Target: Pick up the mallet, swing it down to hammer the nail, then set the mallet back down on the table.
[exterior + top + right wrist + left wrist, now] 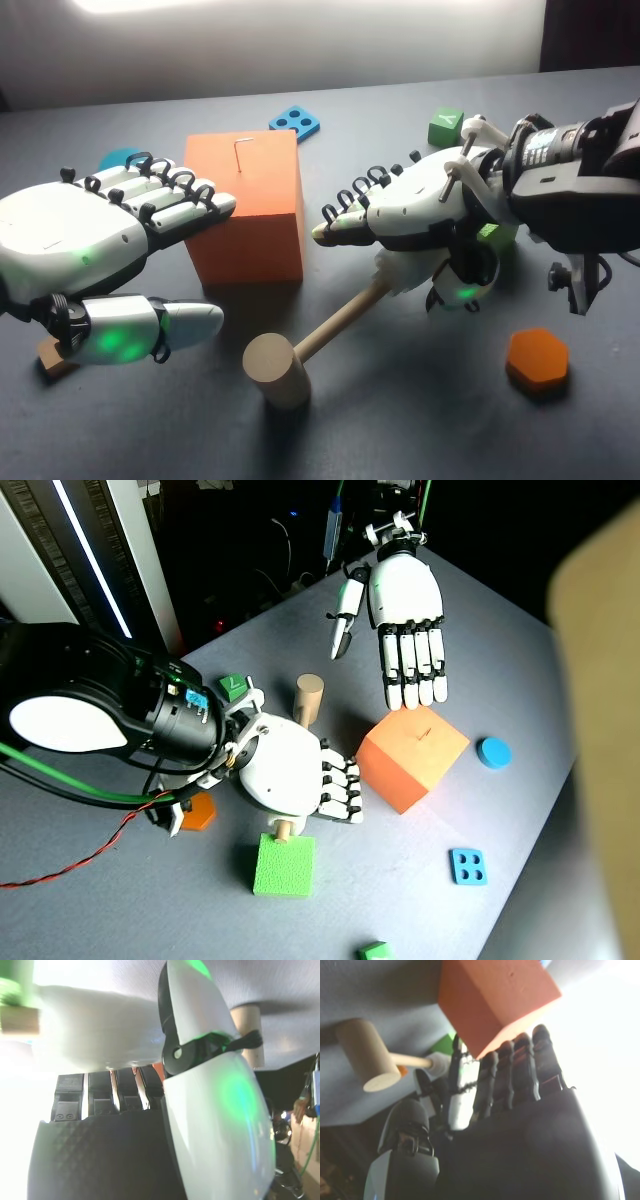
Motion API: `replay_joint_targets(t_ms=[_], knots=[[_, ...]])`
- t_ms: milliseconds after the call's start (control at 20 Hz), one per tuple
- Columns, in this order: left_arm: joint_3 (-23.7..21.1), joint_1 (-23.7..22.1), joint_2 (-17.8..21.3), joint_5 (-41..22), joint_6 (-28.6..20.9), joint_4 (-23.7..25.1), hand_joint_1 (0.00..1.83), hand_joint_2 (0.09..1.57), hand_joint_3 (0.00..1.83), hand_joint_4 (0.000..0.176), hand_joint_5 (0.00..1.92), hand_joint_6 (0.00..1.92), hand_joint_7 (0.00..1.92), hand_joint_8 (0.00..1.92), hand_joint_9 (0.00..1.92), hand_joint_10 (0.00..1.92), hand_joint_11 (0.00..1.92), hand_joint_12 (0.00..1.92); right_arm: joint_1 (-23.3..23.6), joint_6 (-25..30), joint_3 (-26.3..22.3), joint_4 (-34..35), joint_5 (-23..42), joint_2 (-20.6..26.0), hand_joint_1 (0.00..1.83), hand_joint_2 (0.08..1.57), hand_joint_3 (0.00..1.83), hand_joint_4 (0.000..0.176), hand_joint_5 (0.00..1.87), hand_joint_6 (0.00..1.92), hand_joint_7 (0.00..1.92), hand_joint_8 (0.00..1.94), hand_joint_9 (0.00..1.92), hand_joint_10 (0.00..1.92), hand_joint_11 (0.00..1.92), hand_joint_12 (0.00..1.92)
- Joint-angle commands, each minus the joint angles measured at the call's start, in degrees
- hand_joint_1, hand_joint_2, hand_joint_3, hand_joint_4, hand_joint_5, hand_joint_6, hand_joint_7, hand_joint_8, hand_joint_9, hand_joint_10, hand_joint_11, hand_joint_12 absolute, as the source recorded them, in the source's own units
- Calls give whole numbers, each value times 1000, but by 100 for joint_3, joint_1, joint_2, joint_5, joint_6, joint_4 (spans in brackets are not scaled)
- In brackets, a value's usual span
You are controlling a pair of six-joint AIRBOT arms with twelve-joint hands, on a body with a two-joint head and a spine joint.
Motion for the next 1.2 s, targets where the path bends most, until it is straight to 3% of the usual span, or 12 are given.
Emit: replay_joint_targets(t_ms=[0, 550, 1150], knots=[[47, -36, -6, -680, -27, -20, 0, 1303, 2, 0, 32, 0, 21, 0, 1, 0, 0, 0, -6, 39, 47, -33, 413, 10, 1323, 991, 3, 0, 0, 0, 0, 0, 0, 0, 0, 0], [142, -25, -160, -749, -43, -106, 0, 1301, 1, 0, 73, 14, 56, 11, 26, 8, 17, 7, -227, 120, 264, -34, 413, -147, 1391, 1011, 5, 0, 0, 0, 0, 0, 0, 0, 0, 0], [200, 134, -256, -896, -43, -319, 0, 1289, 0, 0, 78, 6, 59, 3, 36, 3, 27, 15, -195, 118, 296, -34, 427, -145, 1348, 995, 0, 0, 0, 0, 0, 0, 0, 0, 0, 0]])
